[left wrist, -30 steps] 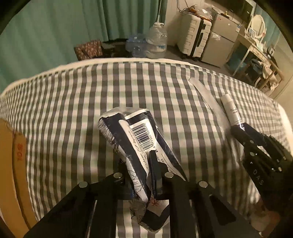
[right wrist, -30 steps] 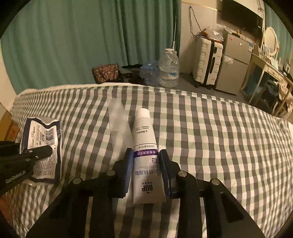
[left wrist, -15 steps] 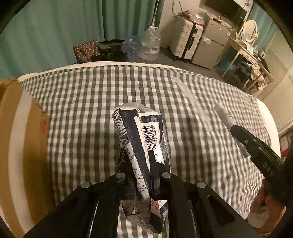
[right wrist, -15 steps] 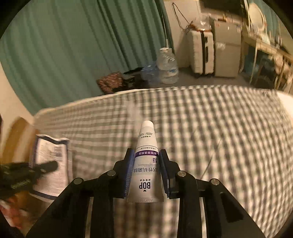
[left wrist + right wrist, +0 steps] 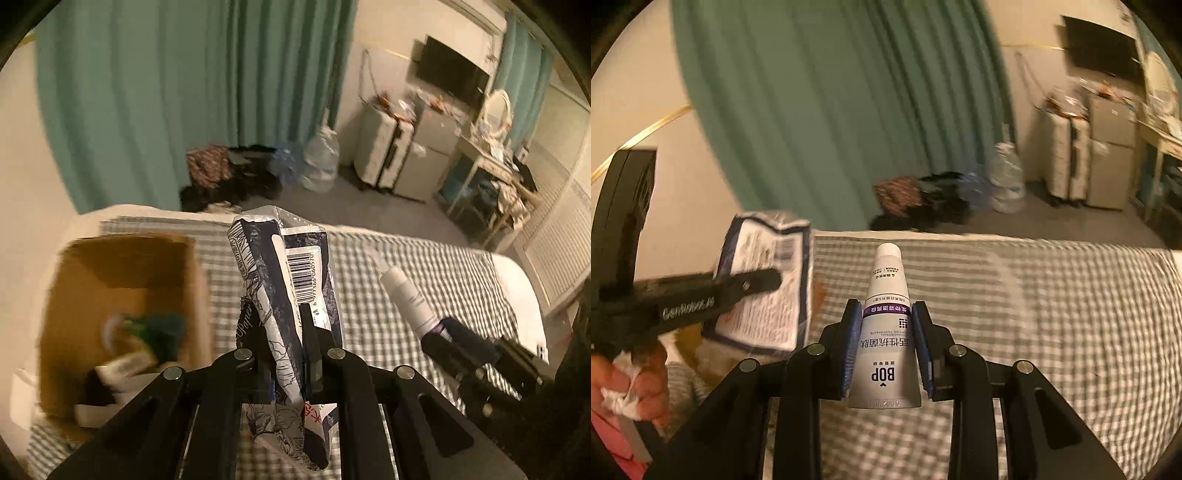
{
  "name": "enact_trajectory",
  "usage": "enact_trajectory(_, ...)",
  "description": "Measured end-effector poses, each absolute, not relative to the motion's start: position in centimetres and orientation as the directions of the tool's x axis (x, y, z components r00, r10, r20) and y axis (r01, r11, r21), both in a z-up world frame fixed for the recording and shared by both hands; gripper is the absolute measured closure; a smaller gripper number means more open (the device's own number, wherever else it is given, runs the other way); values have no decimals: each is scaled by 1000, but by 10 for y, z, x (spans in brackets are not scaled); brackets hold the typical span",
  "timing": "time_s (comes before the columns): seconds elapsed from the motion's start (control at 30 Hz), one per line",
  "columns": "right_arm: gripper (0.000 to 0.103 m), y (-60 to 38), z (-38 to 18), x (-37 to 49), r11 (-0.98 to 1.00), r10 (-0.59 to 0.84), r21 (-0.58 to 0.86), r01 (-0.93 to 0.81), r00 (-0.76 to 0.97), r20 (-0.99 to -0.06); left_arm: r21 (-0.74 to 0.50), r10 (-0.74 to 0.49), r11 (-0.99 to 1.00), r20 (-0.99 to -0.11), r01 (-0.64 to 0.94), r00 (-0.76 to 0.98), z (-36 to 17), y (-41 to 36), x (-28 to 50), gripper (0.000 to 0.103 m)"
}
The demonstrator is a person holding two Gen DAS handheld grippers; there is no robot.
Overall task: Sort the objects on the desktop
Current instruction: 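Carry packet and BOP tube into the cardboard box and open both grippers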
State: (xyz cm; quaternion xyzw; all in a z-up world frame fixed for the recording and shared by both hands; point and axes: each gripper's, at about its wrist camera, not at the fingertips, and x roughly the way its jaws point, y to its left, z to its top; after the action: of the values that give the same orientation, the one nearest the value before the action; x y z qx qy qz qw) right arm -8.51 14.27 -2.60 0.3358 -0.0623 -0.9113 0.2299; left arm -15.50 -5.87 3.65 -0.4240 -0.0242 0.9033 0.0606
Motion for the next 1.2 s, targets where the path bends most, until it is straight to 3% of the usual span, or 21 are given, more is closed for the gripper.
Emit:
enact_trajectory(0.13,75,86,-18,-66,-849,-514,242,469,-632,-580,-64,54,-998,-761,-8,-647,39,-111,-145,94)
enact_trajectory(0.37,75,3,-31,-54,-778,-582,229,585,-535,-612,-9,-55,-994,-826,111,-560,-17,-186,-145,94)
enact_trajectory(0.5,75,-30,-48,-54,-754,-592,227,617,-488,-642,-62,-21,-989,-844,136,-537,-35,-213,-147,91)
enact_trajectory(0.53,75,-35,-51,-56,-750,-594,229,621,-479,-646,-65,-19,-989,-843,137,-538,-36,-217,-147,86)
enact_trajectory(0.6,75,-46,-56,-60,-744,-597,236,626,-461,-657,-47,-42,-987,-843,151,-536,-38,-224,-145,64)
enact_trajectory(0.63,75,-52,-59,-65,-742,-597,238,627,-456,-660,-40,-52,-986,-843,159,-536,-38,-228,-143,38)
enact_trajectory(0.67,75,-56,-60,-66,-744,-595,238,625,-457,-662,-32,-69,-984,-840,175,-539,-37,-230,-142,20)
enact_trajectory(0.7,75,-61,-61,-71,-751,-587,234,617,-463,-664,-32,-73,-983,-836,182,-544,-37,-233,-140,16)
enact_trajectory(0.77,74,-65,-61,-81,-761,-583,242,602,-470,-663,-37,-76,-981,-835,193,-544,-36,-239,-137,13)
enact_trajectory(0.8,64,-69,-61,-84,-758,-591,262,598,-460,-663,-27,-88,-979,-839,204,-537,-36,-242,-136,13)
enact_trajectory(0.83,44,-69,-60,-88,-749,-605,287,597,-441,-662,-18,-100,-977,-842,213,-531,-37,-244,-134,12)
enact_trajectory(0.9,29,-66,-57,-88,-748,-619,308,588,-451,-643,-23,-98,-976,-841,216,-532,-37,-247,-130,12)
enact_trajectory(1.2,29,-16,-60,-96,-826,-538,281,489,-533,-653,-2,-112,-979,-832,205,-543,-33,-223,-119,8)
